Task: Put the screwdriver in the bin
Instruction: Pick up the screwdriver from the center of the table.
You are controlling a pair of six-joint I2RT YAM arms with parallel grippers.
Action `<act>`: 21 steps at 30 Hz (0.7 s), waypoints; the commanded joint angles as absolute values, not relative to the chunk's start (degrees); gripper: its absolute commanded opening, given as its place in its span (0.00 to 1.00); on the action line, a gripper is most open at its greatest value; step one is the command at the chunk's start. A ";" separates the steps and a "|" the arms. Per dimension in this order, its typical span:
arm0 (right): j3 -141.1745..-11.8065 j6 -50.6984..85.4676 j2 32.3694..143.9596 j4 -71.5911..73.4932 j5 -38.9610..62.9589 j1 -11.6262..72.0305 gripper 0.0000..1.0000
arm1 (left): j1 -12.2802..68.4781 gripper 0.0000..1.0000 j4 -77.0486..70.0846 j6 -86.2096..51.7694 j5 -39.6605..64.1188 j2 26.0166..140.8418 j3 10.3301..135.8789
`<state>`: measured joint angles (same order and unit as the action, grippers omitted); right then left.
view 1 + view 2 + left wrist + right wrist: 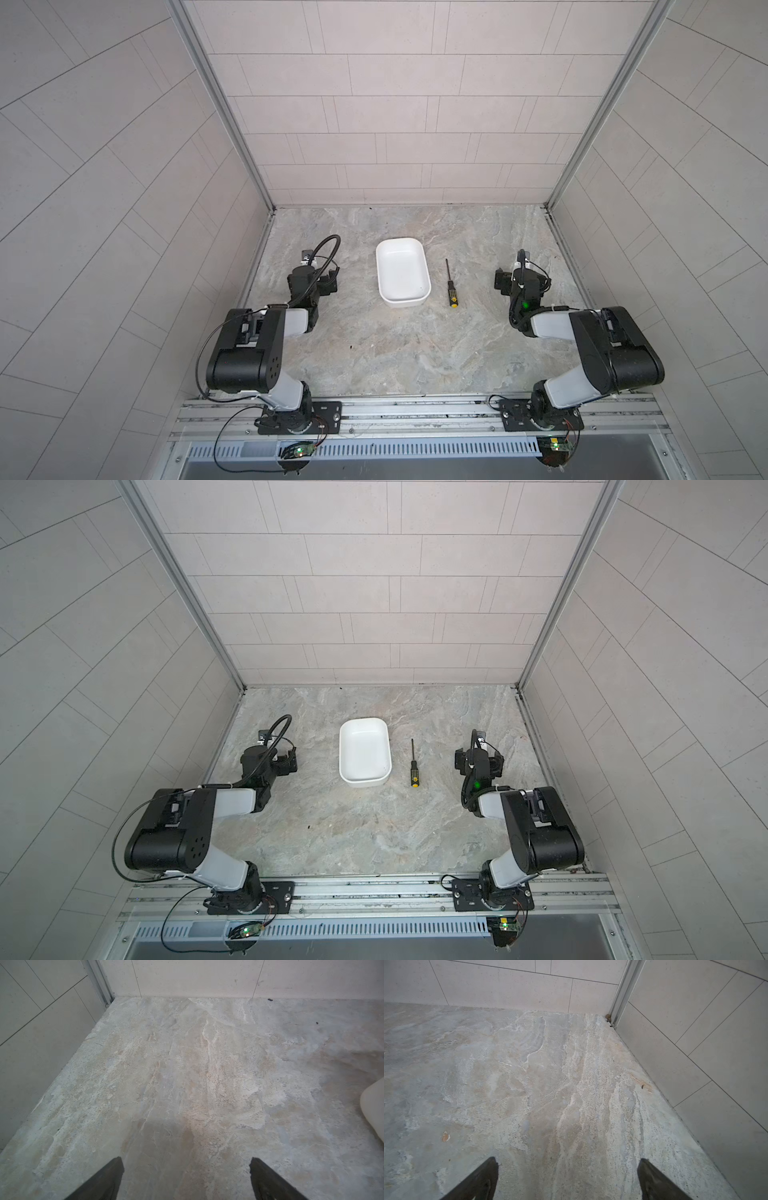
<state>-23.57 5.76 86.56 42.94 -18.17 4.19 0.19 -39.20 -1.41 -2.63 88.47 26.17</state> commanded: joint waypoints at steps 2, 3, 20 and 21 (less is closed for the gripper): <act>-24.07 5.19 86.42 42.58 -18.78 4.26 0.99 | 0.44 1.00 -40.61 -0.70 -2.55 87.71 26.05; -24.04 5.19 86.48 42.59 -18.74 4.22 0.99 | 0.43 1.00 -40.60 -0.66 -2.61 87.78 26.06; -23.79 5.17 86.23 42.86 -18.72 4.22 0.95 | 0.53 1.00 -17.13 -3.60 0.75 72.02 33.04; -23.93 4.42 86.11 43.26 -18.53 4.22 0.95 | 0.53 1.00 -14.21 -4.55 2.19 70.76 33.93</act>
<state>-23.57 5.63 86.56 42.96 -18.17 4.19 0.19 -23.51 -2.37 -1.23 75.29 30.79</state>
